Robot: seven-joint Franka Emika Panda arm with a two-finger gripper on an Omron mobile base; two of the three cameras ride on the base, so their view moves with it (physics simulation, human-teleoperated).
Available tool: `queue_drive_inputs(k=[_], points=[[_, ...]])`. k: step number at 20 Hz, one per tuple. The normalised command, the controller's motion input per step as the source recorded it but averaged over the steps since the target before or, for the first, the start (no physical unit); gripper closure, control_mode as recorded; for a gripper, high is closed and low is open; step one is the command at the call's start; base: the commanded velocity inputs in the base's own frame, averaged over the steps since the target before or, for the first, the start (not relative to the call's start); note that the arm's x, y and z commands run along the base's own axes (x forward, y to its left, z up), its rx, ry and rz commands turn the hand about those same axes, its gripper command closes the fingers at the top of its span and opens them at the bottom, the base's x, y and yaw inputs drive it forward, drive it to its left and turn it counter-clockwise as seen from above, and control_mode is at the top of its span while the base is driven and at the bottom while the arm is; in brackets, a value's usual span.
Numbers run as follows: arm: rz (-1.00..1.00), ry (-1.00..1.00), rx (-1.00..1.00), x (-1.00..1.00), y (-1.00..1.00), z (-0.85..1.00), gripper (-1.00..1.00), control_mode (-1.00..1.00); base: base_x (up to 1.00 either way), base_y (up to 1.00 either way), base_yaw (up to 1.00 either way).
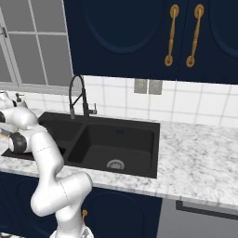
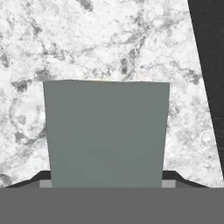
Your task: Pick the pan and sponge and place them into the sink. Then turn on the water.
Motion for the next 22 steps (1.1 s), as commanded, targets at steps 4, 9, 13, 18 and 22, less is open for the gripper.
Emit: queue_drive_inputs(k=[4,9,13,18,22], points=[[0.00,0.00,0.00,-0.50,-1.00,-0.29,1.00,-1.00,0.00,0.00,0.00],[0.00,-0.06,0.03,-0.43,-1.00,-0.16,1.00,-1.00,0.00,0.00,0.00],[0.00,-0.15,0.15,-0.41,-1.00,0.00,1.00,-1.00,0.00,0.00,0.00],[0.00,-0.15,0.24,-0.33,-1.00,-0.22,1.00,-1.00,0.00,0.00,0.00],[0.00,-0.22,0.35,-0.21,-1.00,-0.60,1.00,-1.00,0.00,0.00,0.00]])
